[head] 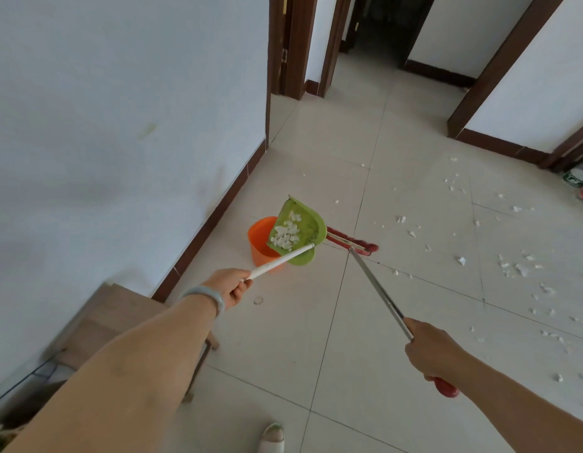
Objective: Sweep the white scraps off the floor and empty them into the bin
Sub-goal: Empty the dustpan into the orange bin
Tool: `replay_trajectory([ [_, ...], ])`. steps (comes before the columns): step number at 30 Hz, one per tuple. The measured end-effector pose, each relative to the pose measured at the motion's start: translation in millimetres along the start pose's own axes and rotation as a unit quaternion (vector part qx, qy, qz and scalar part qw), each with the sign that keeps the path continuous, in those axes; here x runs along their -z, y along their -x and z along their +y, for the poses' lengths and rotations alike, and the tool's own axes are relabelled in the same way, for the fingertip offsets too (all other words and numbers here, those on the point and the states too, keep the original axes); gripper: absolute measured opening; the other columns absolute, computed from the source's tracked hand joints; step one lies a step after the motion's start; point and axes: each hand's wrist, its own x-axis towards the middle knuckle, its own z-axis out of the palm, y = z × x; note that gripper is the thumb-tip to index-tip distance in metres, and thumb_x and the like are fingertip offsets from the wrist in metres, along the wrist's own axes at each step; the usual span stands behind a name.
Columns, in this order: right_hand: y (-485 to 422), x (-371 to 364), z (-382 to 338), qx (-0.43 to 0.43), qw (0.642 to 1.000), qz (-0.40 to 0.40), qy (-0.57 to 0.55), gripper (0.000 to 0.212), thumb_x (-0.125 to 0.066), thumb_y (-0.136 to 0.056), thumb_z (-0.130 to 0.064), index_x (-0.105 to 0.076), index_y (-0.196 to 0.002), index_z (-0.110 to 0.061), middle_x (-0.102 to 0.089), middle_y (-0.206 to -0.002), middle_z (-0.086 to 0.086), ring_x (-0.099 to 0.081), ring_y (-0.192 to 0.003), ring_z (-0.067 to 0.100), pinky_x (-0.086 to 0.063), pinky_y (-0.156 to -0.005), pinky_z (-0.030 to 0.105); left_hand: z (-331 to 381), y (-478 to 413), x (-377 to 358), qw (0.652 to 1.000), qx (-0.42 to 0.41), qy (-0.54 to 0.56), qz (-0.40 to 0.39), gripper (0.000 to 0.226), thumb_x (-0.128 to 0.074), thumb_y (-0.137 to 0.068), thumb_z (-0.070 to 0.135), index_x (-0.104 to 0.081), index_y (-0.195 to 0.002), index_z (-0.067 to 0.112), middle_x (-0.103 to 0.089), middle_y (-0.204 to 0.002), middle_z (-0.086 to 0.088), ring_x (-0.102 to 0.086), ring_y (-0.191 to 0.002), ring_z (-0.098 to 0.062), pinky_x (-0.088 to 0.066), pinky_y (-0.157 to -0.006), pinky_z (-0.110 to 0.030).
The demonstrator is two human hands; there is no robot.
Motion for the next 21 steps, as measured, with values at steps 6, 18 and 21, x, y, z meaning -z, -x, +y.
replay_trajectory([
  [6,-2,4,-18,0.012,0.998,0.012,0.063,0.053,-0.036,-0.095,-0.008,-0.032,-0.146,-0.02,-0.058,-0.093,0.003,-0.056,-0.061,0.013,-0.047,-0.052,0.023,-3,-10,17,0.997,0.025,0.049,-0.057,0.018,-0.052,-0.096,0.022,-0.053,-0.101,0.005,-0.053,-0.072,-0.005,-0.039,-0.041,-0.003,-0.035,-0.034,-0.011],
  [18,-13,5,-44,0.029,0.994,0.034,0.102,0.065,-0.034,-0.091,-0.005,-0.02,-0.152,-0.024,-0.059,-0.088,-0.002,-0.062,-0.078,0.015,-0.055,-0.074,0.031,-9,-31,20,0.984,0.03,0.143,-0.097,0.024,-0.051,-0.096,0.028,-0.054,-0.108,0.008,-0.055,-0.069,-0.002,-0.038,-0.041,-0.003,-0.034,-0.034,-0.013],
  [21,-17,9,-42,0.028,0.993,0.038,0.111,0.066,-0.033,-0.092,-0.005,-0.019,-0.153,-0.025,-0.059,-0.086,-0.002,-0.061,-0.077,0.015,-0.053,-0.074,0.031,-10,-32,15,0.979,0.032,0.167,-0.109,0.021,-0.05,-0.097,0.028,-0.055,-0.101,0.008,-0.054,-0.067,-0.001,-0.037,-0.039,-0.002,-0.031,-0.033,-0.012],
])
